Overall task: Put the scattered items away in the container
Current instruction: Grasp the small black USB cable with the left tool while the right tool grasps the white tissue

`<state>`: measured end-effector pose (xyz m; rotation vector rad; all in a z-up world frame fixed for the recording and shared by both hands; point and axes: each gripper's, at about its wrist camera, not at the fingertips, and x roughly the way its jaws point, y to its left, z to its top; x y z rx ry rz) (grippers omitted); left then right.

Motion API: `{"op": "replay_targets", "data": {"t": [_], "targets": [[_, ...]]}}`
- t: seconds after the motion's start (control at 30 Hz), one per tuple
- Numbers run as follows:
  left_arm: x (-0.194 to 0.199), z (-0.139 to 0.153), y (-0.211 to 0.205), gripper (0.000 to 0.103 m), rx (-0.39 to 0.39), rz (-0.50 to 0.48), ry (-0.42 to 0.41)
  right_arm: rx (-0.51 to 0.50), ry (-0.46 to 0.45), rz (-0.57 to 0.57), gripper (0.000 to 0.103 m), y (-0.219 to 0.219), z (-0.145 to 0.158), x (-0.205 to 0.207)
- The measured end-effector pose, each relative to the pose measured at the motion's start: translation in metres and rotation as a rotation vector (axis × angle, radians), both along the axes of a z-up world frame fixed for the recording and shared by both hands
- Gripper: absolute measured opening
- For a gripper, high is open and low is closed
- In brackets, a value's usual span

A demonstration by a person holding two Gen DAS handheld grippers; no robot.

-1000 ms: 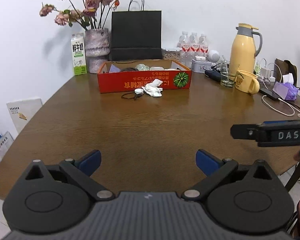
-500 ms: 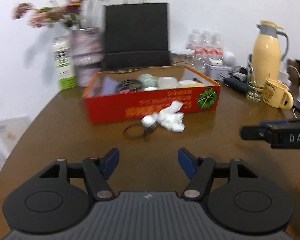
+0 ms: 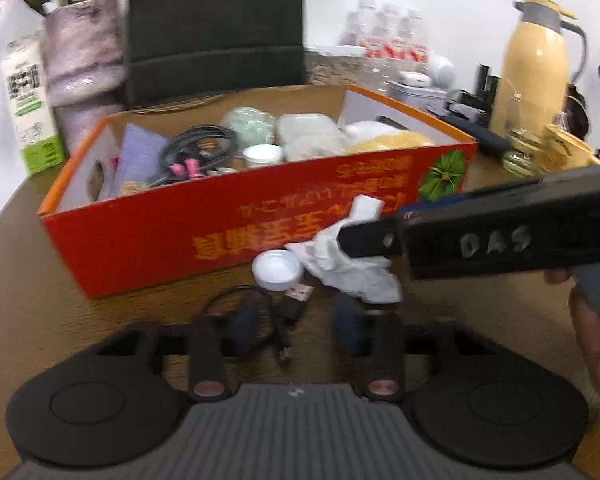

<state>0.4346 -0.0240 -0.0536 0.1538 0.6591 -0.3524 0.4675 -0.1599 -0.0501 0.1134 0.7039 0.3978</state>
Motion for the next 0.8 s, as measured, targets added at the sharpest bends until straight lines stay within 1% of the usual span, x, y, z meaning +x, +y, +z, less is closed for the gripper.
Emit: {"op": "replay_targets", "data": {"t": [0.03,0.07,0.1,0.13,0.17,0.2,0.23,0.3,0.4,0.5,0.6,0.67,0.73,0.8], "targets": [[-0.001,-0.001,0.000,0.017,0.006,-0.003,-0.014,-0.001,0.006,0.014,0.049,0.005,-0.005,0.003],[-0.001,-0.002,0.001,0.017,-0.001,-0.002,-0.021,-0.014,-0.013,0.023,0.045,0.009,-0.006,0.002],[-0.002,-0.003,0.001,0.017,-0.001,-0.002,-0.028,-0.045,-0.036,0.028,0.037,0.014,-0.007,0.000],[-0.003,-0.003,0.000,0.017,0.006,-0.001,-0.033,-0.065,-0.050,0.032,0.031,0.017,-0.007,-0.002],[-0.004,-0.003,-0.001,0.017,0.014,0.007,-0.037,-0.062,-0.053,0.041,0.019,0.017,-0.007,-0.004],[-0.006,-0.002,-0.003,0.016,0.019,0.020,-0.039,-0.046,-0.050,0.045,0.013,0.015,-0.006,-0.006],[-0.007,-0.002,-0.003,0.016,0.024,0.032,-0.041,-0.035,-0.053,0.037,0.013,0.013,-0.007,-0.007],[-0.011,-0.001,-0.003,0.016,0.033,0.048,-0.039,-0.040,-0.063,0.013,0.007,0.009,-0.006,-0.011],[-0.019,0.006,0.001,0.016,0.000,0.049,-0.034,-0.047,-0.099,-0.015,0.005,0.002,0.000,-0.020],[-0.037,0.016,0.009,0.016,-0.035,0.065,-0.072,-0.028,-0.134,-0.042,0.005,-0.008,0.007,-0.035],[-0.055,0.025,0.018,0.016,-0.070,0.118,-0.083,-0.014,-0.121,-0.071,0.005,-0.015,0.005,-0.049],[-0.073,0.034,0.025,0.016,-0.092,0.146,-0.114,-0.008,-0.108,-0.082,0.005,-0.019,0.005,-0.061],[-0.087,0.039,0.030,0.016,-0.109,0.172,-0.127,0.000,-0.111,-0.094,0.005,-0.023,0.005,-0.078],[-0.097,0.039,0.033,0.017,-0.104,0.193,-0.113,0.000,-0.105,-0.104,0.005,-0.025,0.004,-0.095]]}}
